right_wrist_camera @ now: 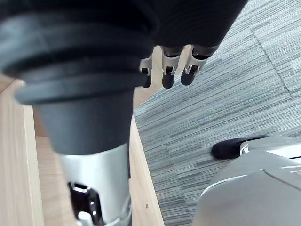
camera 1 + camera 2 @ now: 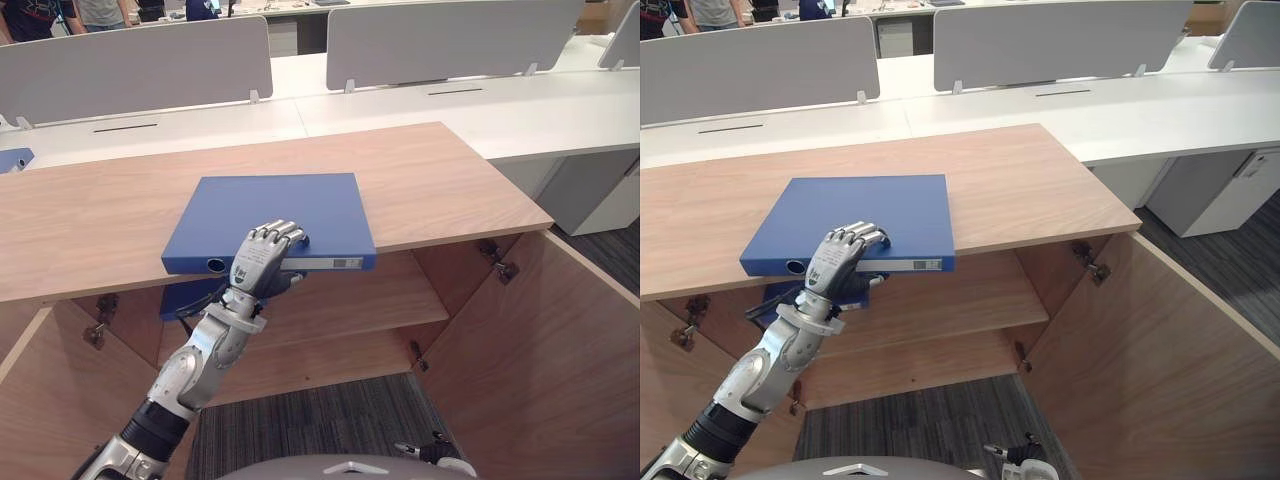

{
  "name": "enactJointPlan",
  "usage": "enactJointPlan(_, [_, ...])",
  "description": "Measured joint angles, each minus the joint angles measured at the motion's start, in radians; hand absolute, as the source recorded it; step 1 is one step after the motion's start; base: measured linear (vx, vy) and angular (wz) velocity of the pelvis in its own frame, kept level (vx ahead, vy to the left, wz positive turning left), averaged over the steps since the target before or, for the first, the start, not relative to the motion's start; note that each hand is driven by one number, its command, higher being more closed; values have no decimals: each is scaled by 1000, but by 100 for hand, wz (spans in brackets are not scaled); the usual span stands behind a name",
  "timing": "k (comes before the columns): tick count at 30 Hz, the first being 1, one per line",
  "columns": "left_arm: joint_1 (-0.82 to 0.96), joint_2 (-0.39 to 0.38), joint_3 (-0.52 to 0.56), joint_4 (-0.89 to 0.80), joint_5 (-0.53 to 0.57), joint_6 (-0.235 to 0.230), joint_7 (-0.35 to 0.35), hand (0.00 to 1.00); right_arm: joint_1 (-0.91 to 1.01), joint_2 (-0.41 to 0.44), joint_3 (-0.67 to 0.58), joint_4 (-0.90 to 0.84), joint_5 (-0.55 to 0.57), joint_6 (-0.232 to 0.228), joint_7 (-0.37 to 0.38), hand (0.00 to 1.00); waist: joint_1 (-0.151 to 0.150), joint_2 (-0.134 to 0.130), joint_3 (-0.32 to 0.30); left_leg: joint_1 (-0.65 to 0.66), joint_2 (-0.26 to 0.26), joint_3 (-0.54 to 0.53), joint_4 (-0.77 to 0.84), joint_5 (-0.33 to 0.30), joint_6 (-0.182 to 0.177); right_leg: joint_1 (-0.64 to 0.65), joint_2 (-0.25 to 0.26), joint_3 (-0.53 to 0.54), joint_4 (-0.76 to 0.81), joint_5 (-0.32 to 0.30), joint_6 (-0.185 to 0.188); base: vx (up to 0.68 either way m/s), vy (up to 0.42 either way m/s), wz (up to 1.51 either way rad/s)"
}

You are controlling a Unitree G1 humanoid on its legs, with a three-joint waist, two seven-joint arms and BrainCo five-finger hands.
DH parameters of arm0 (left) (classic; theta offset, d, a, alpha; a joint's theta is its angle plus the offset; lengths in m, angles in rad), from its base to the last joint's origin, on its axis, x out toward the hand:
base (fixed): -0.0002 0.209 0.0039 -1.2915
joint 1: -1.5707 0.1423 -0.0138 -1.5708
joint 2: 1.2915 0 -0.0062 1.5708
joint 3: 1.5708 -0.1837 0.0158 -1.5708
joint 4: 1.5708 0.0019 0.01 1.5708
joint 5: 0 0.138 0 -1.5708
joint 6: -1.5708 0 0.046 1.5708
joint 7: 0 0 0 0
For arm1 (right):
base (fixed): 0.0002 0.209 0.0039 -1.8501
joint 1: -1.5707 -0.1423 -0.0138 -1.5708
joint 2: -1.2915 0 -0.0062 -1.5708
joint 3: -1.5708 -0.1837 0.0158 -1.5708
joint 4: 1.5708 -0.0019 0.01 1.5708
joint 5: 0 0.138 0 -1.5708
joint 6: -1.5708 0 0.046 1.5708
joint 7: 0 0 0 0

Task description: Walk over to the cabinet, pick up the folder, carry it to the office cabinet, place the folder inside the office cabinet, then close the office cabinet door

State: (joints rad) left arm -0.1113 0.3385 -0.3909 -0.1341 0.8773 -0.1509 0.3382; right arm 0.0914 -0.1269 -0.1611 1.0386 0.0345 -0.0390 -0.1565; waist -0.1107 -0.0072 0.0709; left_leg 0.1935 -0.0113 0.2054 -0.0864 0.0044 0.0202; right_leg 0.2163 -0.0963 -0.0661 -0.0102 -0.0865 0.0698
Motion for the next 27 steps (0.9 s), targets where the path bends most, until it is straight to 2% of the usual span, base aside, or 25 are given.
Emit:
enactJointPlan(7, [48,-36,42,-17,-18,-14,21,100,0,1,1,0,0,0,-3,0,0,0,0,0,0,0,0,0,0,1,0,-1,1,0,0,-5,-19,0])
enactJointPlan(10, [94,-48,76,-82,-53,-13,27,100,1,3,2,-1,0,0,-6,0,1,2,-2,-1,3,2,0,0,0,-2,0,5,6,1,1,-6,-32,-3])
enactJointPlan(16, [175,-94,141,-253,-188,-27,56,100,5,7,40,-11,8,-5,-9,0,23,4,-3,-7,7,18,0,0,-1,-25,0,27,27,0,1,-26,-19,-8])
enactJointPlan(23, [229,-128,201,-376,-350,-50,79,100,25,36,65,-107,33,-24,-29,0,37,-8,-17,-16,5,18,0,6,2,-45,-2,31,50,-1,3,-45,-15,0])
enactJointPlan(27, [238,-191,264,-456,-469,-60,125,100,32,51,80,-220,60,-47,-29,0,50,-12,-19,-16,2,15,0,12,8,-50,-3,29,63,-2,4,-51,-16,2])
